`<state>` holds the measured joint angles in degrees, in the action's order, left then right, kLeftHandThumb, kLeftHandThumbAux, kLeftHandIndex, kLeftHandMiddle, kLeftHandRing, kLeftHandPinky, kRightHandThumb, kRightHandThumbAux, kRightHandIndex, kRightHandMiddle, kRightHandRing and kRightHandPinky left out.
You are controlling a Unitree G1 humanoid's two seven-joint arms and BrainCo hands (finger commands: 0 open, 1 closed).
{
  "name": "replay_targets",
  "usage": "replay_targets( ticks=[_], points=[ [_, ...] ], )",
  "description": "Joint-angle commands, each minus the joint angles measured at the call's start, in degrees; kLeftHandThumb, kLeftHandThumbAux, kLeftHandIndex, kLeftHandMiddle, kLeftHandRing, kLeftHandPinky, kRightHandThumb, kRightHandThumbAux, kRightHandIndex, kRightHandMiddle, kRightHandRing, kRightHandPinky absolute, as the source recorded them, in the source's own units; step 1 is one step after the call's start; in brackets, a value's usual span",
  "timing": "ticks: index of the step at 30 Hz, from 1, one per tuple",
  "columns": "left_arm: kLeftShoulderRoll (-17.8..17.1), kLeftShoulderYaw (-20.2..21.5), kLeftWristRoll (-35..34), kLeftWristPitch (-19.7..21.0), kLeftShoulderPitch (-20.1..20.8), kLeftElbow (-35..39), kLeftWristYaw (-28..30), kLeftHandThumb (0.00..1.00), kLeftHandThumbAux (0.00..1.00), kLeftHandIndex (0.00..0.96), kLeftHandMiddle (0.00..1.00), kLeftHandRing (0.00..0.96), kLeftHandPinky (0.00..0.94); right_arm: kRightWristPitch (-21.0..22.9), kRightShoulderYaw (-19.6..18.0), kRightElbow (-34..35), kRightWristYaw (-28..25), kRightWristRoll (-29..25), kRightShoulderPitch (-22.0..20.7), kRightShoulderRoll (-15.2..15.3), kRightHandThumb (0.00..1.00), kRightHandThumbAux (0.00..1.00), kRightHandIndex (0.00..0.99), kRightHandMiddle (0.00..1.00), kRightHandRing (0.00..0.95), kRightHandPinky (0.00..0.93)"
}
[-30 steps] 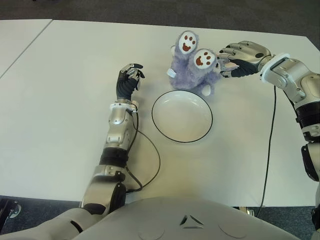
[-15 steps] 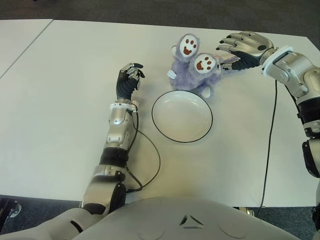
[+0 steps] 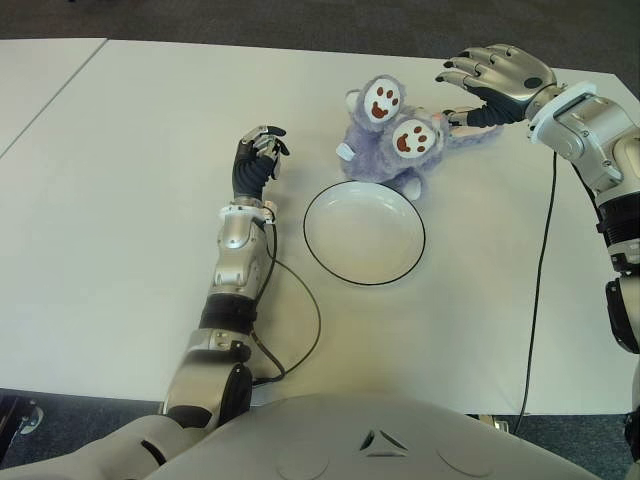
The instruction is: Put the doll into the plate.
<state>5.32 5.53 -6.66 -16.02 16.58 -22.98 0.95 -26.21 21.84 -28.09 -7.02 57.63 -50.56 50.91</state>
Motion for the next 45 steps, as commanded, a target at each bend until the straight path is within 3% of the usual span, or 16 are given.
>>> replay_targets(
  ticks=[1,13,19,24,35,45],
  points=[
    [1.3,0.1,-0.1,-0.5,-5.8,-5.9,-0.1,0.709,0.706,0.442,0.885,0.888,0.874,0.4,0.2,-0.7,0.3,-0.5,-0.9,-0.8,0.519,0.142,0.0,0.0,0.0,0.0],
    [1.4,-0.2,0.6,-0.1,-6.2,-5.1,-0.5,0.71,0.705,0.442,0.883,0.889,0.872,-0.9,3.5,-5.2,-2.5,0.2,-4.9,-3.6,0.503,0.13,0.0,0.0,0.0,0.0],
    [1.5,-0.1,0.2,0.0,-6.5,-4.8,-0.1,0.708,0.706,0.441,0.884,0.888,0.868,-1.6,4.5,-8.1,-6.8,-2.2,-6.2,-5.6,0.5,0.121,0.0,0.0,0.0,0.0],
    [1.6,-0.1,0.1,0.0,-7.0,-4.2,-0.2,0.708,0.706,0.441,0.885,0.888,0.87,-1.5,5.3,-9.7,-9.8,-3.5,-6.7,-7.0,0.5,0.105,0.0,0.0,0.0,0.0],
    [2.2,0.2,0.0,0.0,-8.2,-2.3,-1.0,0.71,0.705,0.442,0.884,0.889,0.876,-0.8,7.6,-13.4,-11.0,-3.2,-7.9,-10.2,0.498,0.129,0.0,0.0,0.0,0.0],
    [2.2,0.2,0.2,-0.6,-8.7,-1.6,-1.1,0.71,0.705,0.442,0.885,0.89,0.878,-0.4,7.1,-12.9,-15.4,-6.0,-7.7,-11.9,0.493,0.111,0.0,0.0,0.0,0.0]
  ],
)
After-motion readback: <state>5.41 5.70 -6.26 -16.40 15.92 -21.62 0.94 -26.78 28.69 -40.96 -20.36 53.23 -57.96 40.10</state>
